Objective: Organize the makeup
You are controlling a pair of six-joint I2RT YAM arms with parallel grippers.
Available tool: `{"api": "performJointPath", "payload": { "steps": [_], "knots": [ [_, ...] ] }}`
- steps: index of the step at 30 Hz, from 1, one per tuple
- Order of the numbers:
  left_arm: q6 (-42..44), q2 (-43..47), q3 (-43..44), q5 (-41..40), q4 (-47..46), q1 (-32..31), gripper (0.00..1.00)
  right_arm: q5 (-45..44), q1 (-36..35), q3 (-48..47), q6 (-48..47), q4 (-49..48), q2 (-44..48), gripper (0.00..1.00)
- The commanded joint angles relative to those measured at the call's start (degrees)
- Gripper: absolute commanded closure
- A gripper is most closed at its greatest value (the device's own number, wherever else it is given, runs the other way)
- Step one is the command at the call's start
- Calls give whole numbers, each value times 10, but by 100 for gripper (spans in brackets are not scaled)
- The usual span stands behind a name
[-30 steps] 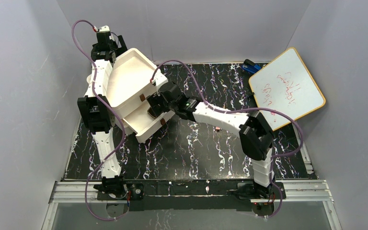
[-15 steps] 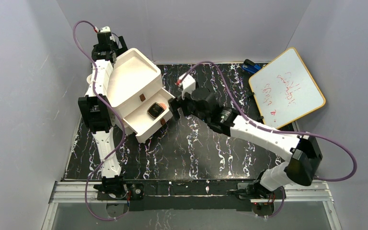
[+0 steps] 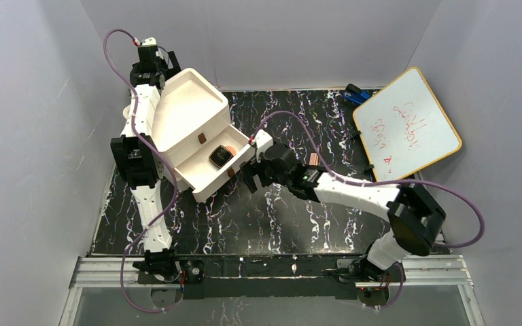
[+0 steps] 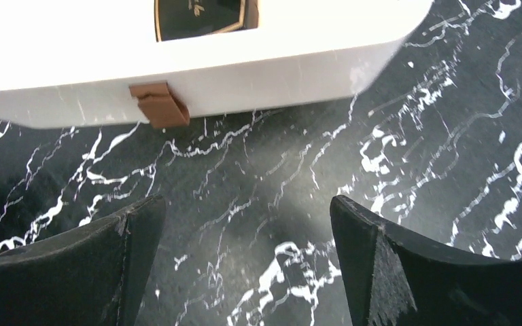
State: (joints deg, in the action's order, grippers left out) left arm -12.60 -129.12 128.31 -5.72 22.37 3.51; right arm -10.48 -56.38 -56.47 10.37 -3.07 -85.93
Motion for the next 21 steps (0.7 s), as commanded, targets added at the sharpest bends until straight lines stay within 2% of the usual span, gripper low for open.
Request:
{"api": "performJointPath", "payload": {
  "steps": [1,21],
  "knots": [
    [3,17,11,3,9,-6,2,19,-6,-73,0,-51,-63,2],
    [6,16,11,4,8,-9,2,48,-8,-395,-46,-40,-313,2]
  ]
}}
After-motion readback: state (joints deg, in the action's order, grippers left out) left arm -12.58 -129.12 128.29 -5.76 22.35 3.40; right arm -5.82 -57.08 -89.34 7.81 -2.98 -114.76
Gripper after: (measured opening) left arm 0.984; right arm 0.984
